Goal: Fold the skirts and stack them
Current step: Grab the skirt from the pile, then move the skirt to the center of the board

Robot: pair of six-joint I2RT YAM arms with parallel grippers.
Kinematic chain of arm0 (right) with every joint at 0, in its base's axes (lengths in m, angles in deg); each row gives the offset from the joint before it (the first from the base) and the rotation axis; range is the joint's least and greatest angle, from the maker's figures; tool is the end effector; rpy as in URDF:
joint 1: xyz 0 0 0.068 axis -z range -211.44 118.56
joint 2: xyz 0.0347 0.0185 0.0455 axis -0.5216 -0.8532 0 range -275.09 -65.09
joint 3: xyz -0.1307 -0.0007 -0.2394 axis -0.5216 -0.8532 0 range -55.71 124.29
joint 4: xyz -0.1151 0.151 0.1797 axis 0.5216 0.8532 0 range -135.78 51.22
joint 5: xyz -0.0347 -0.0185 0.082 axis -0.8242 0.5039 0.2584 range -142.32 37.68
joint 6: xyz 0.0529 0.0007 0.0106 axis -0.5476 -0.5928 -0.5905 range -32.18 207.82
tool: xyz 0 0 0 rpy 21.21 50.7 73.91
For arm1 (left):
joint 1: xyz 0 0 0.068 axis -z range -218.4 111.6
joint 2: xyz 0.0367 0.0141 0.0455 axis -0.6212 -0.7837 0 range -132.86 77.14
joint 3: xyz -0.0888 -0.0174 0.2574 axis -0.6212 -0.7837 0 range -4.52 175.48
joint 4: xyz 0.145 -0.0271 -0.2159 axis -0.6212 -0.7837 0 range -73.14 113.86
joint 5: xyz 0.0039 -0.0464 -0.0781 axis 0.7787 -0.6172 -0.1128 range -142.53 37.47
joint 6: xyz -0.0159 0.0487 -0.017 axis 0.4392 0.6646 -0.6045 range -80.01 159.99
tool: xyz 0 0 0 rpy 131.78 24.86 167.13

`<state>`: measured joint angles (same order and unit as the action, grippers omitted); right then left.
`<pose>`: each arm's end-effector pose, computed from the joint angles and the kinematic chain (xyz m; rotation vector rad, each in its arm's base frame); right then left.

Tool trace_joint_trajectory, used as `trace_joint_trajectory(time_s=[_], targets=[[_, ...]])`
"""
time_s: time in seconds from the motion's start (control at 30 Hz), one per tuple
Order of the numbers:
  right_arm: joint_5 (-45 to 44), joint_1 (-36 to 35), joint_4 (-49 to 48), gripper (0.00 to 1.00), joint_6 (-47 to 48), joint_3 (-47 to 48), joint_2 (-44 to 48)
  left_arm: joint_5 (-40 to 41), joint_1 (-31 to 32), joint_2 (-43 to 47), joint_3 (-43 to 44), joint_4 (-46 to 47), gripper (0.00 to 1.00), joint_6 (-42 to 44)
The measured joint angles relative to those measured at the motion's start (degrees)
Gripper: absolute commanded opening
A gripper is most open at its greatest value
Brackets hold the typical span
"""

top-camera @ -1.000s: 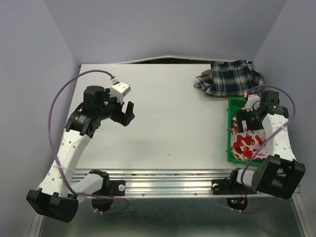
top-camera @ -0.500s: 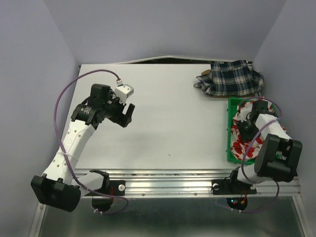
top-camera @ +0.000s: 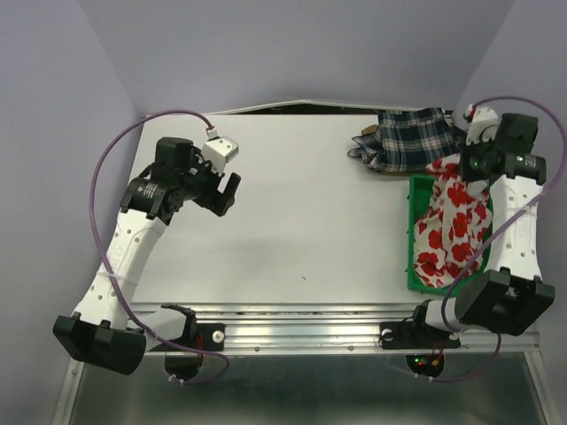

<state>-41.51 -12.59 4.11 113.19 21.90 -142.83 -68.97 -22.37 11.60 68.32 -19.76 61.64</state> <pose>0.2662 -0.0838 0.3473 -0.2212 2.4164 -0.1194 0.2213 -0.0742 0.3804 0.8551 2.0127 -0.2607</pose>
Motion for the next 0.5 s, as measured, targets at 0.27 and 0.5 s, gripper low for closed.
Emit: trace_joint_trajectory(time_s=[0.27,0.5], targets=[[24.2,0.2,4.4,0.01,-7.7,35.7,-4.5,-2.8,-0.9,-1.7,9.1,3.6,0.92,-3.8],[42.5,-6.3,-6.2,0.01,-29.9,40.0,-7.6,-8.7,-7.2,-3.7,9.8,6.4,0.92,-9.2]])
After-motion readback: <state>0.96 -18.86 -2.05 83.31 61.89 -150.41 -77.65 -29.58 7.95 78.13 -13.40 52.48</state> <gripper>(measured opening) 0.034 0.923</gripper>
